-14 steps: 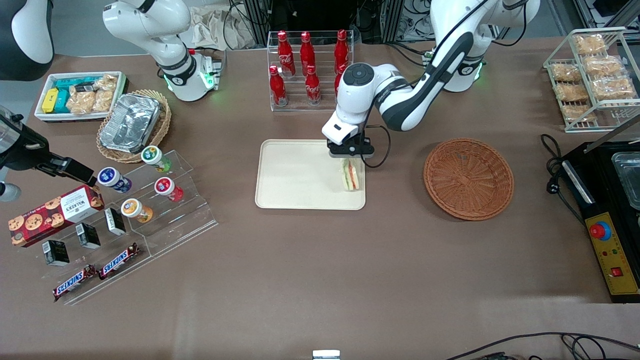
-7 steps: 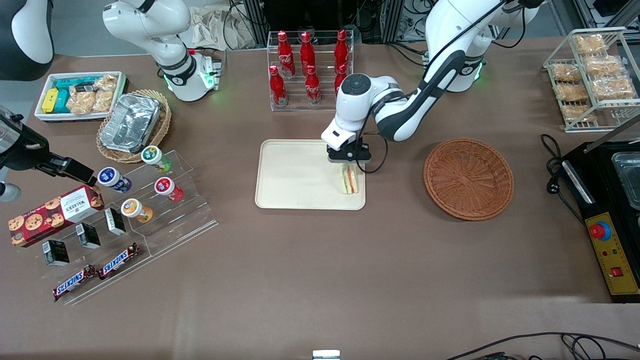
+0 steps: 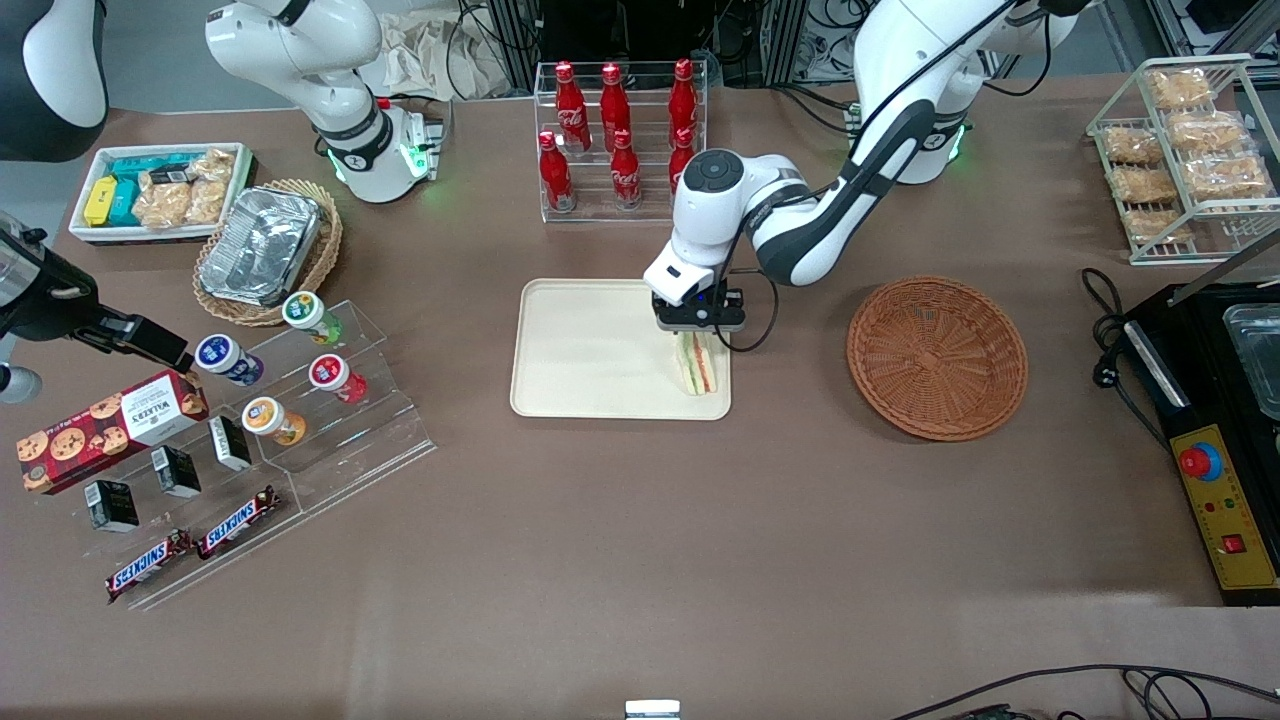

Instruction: Place sandwich from basket to tray

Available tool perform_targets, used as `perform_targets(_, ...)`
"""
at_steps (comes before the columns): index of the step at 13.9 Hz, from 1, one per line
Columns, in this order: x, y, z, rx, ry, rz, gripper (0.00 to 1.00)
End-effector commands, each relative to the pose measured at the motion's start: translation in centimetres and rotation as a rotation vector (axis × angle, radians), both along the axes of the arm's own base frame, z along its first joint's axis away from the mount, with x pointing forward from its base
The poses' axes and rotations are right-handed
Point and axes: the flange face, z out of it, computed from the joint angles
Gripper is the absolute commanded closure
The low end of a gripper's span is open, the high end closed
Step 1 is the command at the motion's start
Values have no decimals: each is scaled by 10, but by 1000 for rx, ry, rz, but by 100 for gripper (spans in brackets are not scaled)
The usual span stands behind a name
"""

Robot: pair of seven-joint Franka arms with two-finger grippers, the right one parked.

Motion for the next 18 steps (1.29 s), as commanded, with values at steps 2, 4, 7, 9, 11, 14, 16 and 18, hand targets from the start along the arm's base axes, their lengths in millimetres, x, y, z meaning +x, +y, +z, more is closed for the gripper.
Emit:
perform_targets(2,21,23,48,142,-66,44,2)
perform_targets(4,33,37,79,181,-76,73,1)
perform_targets(7,51,39,140,191,-57,69,1)
perform_targets(9,73,54,182,222,-24,80,1)
perform_targets(11,86,69,227,226,2,50,1)
perform_targets(14,112,130,274,242,66,28,1)
perform_targets(16,127,183,300,210,87,27,1)
perform_targets(18,133,233,320,187,114,3,1)
